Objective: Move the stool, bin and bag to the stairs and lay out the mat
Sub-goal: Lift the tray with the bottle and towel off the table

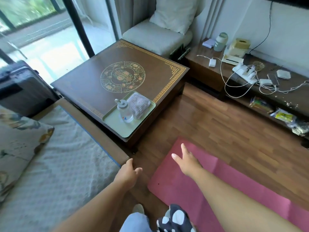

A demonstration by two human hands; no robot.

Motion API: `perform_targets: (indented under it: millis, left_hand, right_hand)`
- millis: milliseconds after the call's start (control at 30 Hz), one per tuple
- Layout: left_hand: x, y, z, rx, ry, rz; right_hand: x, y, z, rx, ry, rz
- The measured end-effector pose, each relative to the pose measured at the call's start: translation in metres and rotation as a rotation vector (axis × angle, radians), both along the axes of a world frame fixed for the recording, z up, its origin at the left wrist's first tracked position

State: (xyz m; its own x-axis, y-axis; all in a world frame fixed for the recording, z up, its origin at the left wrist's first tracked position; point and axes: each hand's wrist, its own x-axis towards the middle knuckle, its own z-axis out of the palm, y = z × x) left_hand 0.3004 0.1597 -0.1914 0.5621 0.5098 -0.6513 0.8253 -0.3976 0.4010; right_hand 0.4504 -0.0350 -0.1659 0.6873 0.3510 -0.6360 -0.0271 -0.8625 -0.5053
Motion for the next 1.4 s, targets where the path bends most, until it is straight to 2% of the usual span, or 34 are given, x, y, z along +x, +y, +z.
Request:
perform_targets:
  millis: [233, 567, 800, 1067, 1200, 1400]
  left_hand:
    - [-0.007, 0.053, 0.008, -0.06, -0.089, 0.165]
    - [0.003, 0.202, 0.017, -0.083, -0.155, 0.178]
    - [0.018, 0.246, 0.017, -0.061, -0.154, 0.147]
    - [0.069, 0.276, 0.009, -0.093, -0.187, 0.21]
    - [0.095, 0.307, -0.002, -0.023, -0.178, 0.228]
    - [0.155, 0.354, -0.031, -0.031, -0.128, 0.454]
  right_hand:
    - [0.001, 0.075, 0.007, 0.034, -0.007, 0.045]
    - [-0.002, 0.215, 0.003, 0.076, -0.019, -0.022]
    - [0.018, 0.251, 0.003, 0.052, -0.033, -0.03]
    - [0.079, 0.299, 0.003, 0.021, -0.064, 0.038]
    - [0.114, 0.333, -0.007, 0.031, -0.047, 0.072]
    - [0.207, 0.402, -0.035, -0.003, -0.013, 0.168]
